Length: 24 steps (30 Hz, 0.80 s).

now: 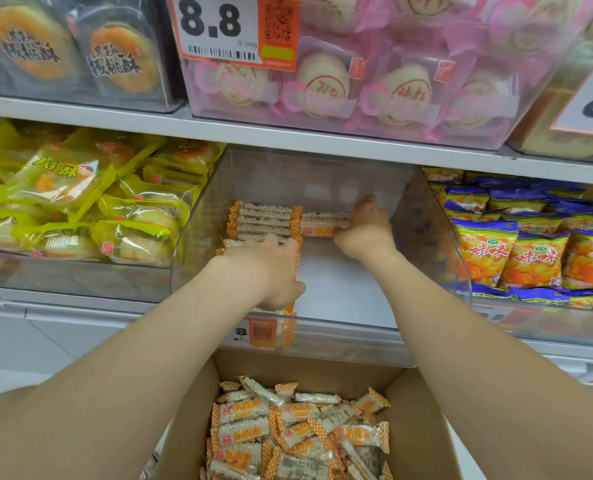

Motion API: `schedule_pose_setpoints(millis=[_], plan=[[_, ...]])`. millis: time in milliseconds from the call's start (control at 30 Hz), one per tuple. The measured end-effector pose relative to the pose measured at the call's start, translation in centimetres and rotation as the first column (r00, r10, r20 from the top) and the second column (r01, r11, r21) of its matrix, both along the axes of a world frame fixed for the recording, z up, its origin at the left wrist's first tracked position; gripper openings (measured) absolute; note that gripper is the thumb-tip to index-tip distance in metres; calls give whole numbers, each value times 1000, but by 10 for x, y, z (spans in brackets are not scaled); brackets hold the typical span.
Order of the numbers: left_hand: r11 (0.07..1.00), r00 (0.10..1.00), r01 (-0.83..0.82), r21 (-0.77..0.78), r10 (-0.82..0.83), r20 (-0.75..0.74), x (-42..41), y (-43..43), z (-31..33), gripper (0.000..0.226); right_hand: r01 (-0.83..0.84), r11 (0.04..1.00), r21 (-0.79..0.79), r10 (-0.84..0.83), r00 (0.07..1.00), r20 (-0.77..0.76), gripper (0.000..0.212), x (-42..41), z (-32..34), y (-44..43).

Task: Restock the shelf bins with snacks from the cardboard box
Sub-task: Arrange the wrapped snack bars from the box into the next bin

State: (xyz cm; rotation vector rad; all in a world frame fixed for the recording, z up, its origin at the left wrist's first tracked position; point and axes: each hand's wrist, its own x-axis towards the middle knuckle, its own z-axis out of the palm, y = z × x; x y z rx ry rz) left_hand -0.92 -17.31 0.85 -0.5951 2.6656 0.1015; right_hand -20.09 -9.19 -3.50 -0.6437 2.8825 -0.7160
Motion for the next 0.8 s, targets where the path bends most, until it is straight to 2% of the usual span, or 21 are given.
schedule_pose_setpoints(millis=[67, 133, 233, 300, 400, 467, 533, 600, 667, 733, 800], plan=[[1000, 1000, 0, 8, 0, -5, 0, 1, 0, 76, 19, 1000, 5, -19, 1000, 2, 81, 2, 1, 1], [1000, 1000, 4, 3, -4, -14, 0, 1, -1, 75, 51, 998, 27, -50, 998, -25, 74, 8, 8, 3], [1000, 998, 28, -5, -29, -54, 3, 1, 4, 64, 37, 994, 103, -20, 986, -164, 68, 24, 22, 10], [999, 990, 54, 1, -53, -127, 9, 4, 11, 46, -90, 989, 119, 118, 962, -247, 53, 41, 33, 21], [990, 925, 106, -96, -133, -355, 22, 13, 24, 22, -319, 948, -17, 300, 907, -296, 23, 79, 49, 53], [994, 855, 69, -83, -102, -509, 37, 27, 34, 16, -436, 893, -110, 381, 865, -328, 18, 112, 57, 83], [998, 811, 56, 19, -34, -585, 58, 45, 42, 12, -535, 826, -175, 470, 827, -310, 17, 146, 58, 115], [974, 854, 137, 183, -22, -519, 83, 60, 48, 21, -586, 798, -142, 550, 804, -227, 19, 172, 49, 142], [924, 946, 192, 331, -84, -314, 103, 76, 44, 19, -613, 790, -9, 608, 785, -119, 23, 187, 30, 161], [913, 973, 231, 335, -215, -85, 112, 88, 18, 11, -630, 766, 128, 635, 772, 4, 23, 194, 2, 175], [926, 953, 258, 275, -291, 86, 111, 98, -25, 8, -625, 747, 224, 609, 780, 144, 23, 194, -30, 188]])
